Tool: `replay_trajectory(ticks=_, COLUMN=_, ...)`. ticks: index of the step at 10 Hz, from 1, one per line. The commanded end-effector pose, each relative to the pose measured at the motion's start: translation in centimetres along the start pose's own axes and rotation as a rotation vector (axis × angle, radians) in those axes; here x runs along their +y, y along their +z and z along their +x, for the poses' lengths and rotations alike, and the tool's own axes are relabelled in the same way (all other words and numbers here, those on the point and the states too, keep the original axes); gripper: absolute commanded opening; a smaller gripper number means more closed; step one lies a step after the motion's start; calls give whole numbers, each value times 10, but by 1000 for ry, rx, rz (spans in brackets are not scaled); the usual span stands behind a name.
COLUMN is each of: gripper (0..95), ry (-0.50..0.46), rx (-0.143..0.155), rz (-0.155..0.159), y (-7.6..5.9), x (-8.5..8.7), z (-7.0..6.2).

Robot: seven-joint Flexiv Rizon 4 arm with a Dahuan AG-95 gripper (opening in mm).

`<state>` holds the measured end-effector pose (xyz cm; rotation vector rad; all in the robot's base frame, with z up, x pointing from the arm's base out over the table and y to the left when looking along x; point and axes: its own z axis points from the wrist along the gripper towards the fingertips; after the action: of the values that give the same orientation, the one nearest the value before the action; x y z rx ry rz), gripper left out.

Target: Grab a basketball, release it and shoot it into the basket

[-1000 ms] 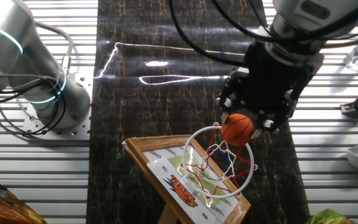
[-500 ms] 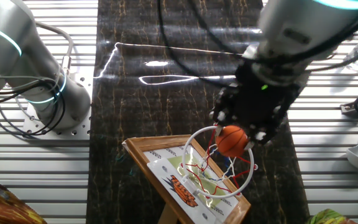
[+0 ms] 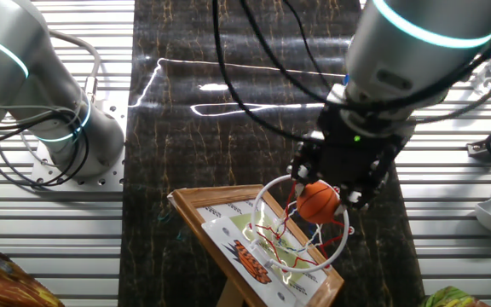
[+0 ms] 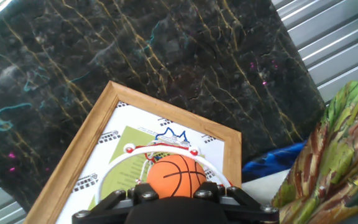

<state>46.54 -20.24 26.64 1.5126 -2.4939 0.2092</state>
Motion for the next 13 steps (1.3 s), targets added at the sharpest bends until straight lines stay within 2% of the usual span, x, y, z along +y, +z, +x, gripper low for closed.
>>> replay_trajectory(ticks=1, gripper=0, ry=-4, rx=0, rz=2, y=2, x=3, z=1)
replay_trajectory(ticks=2, gripper=190, ry=-13, rx=-1, rz=1, y=1, x=3, z=1)
replay_trajectory(ticks=5, gripper=190, ry=-18, rx=-1, rz=1, y=1, x=3, z=0)
replay_trajectory(ticks=6, gripper=380, ry=-23, rx=-2, rz=1, y=1, x=3, z=0)
replay_trajectory(ticks=10, gripper=380, ry=-36, rx=0, rz=1, y=1, x=4, z=-1)
replay_trajectory(ticks=11, gripper=570, ry=-40, rx=0, rz=1, y=1, x=4, z=-1)
replay_trajectory(ticks=13, gripper=570, ry=-46, rx=1, rz=1, y=1, x=4, z=-1)
